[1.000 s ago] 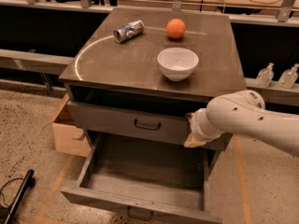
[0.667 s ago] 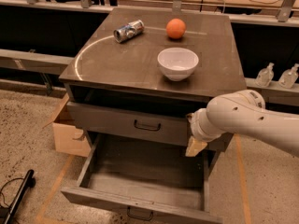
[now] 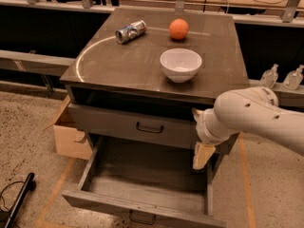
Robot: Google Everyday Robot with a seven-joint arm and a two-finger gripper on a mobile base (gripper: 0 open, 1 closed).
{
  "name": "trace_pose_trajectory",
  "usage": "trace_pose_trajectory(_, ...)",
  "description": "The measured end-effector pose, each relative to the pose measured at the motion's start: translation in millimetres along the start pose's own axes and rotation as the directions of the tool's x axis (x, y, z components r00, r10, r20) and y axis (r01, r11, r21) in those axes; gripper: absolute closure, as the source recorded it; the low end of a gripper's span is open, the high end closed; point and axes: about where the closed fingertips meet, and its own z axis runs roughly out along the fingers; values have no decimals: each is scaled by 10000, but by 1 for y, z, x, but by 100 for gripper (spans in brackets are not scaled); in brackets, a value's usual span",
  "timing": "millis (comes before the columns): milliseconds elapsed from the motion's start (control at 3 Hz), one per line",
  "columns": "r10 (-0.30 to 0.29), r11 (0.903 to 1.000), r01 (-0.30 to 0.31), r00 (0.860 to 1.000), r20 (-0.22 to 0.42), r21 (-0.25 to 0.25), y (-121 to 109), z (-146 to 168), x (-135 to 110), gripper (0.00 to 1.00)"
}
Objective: Open top drawer
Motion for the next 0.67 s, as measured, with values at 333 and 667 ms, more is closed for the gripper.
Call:
trace_pose_trajectory(333, 73, 9997, -72, 10000, 43, -245, 7, -31, -8, 17)
trace_pose_trajectory(667, 78, 9989, -72, 9999, 116, -460, 11, -46, -14, 19)
